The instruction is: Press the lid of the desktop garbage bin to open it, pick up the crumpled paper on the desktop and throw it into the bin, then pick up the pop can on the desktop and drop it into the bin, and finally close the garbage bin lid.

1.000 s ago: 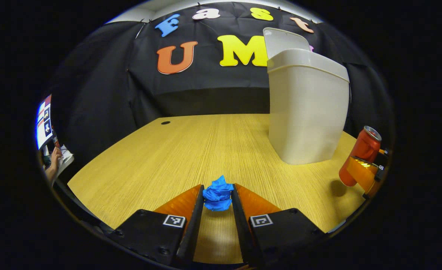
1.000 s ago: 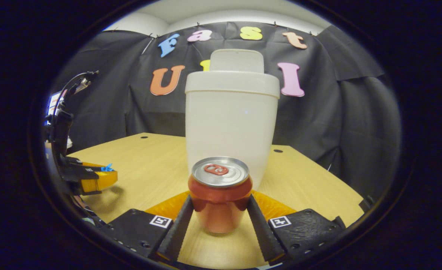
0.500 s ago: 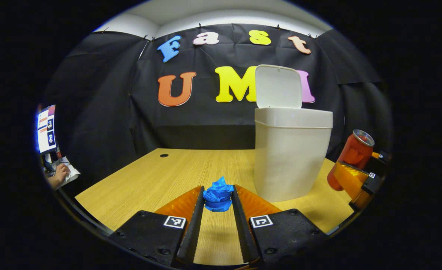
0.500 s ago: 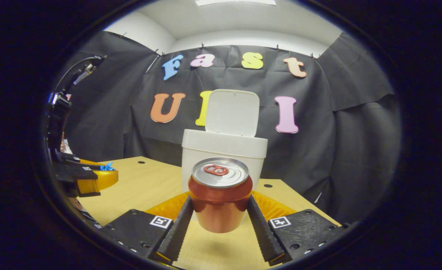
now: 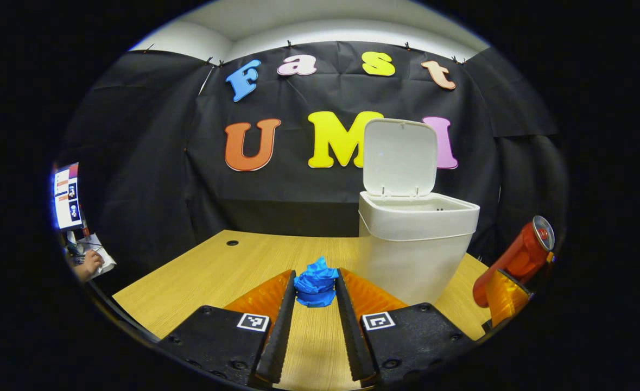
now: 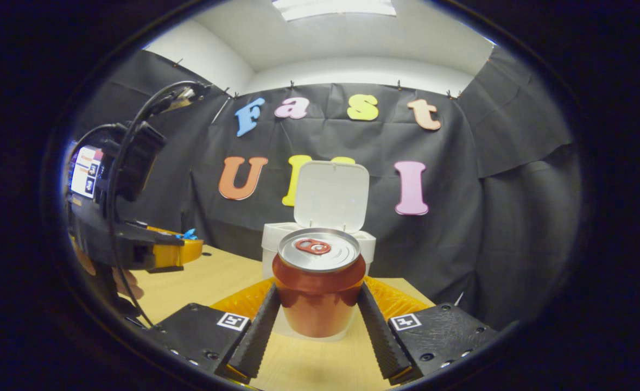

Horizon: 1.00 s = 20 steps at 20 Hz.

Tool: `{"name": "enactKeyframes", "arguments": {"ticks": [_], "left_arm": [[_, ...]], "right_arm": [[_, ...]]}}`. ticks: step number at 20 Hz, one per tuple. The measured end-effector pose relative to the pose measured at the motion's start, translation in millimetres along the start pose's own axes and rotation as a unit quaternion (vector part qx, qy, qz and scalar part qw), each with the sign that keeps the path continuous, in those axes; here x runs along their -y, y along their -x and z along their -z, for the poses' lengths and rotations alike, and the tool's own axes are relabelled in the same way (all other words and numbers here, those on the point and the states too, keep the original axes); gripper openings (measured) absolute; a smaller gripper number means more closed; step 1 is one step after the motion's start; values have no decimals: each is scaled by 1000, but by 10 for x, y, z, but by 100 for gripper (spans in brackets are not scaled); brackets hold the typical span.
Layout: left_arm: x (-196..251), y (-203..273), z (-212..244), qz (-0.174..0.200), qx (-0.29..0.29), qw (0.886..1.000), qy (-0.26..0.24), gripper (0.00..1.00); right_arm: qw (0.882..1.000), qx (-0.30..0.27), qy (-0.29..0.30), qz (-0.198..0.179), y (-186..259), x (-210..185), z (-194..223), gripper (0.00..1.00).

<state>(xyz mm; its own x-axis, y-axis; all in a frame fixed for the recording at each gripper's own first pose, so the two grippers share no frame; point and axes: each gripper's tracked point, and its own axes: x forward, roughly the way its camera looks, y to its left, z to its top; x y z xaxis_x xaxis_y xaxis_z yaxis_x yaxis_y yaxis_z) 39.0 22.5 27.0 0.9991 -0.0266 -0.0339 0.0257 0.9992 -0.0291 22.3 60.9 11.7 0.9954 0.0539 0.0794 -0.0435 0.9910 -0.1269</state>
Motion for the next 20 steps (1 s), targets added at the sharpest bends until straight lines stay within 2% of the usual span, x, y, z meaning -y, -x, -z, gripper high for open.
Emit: {"name": "enactKeyframes", "arguments": {"ticks": [3,6,15,20], "left_arm": [[31,-18,-111,0,-3,1000,12,48],[19,8,-183,-12,4,1000,3,48],[239,90,-594,3,61,998,-12,48],[510,-95,-928,21,77,997,-13,47]], "right_arm": [[1000,4,-4,-4,73,26,-19,79],[1000,7,4,-2,121,86,-51,79],[1000,-15,-14,-3,136,248,-42,80],[999,-21,-28,3,142,388,-21,80]]}}
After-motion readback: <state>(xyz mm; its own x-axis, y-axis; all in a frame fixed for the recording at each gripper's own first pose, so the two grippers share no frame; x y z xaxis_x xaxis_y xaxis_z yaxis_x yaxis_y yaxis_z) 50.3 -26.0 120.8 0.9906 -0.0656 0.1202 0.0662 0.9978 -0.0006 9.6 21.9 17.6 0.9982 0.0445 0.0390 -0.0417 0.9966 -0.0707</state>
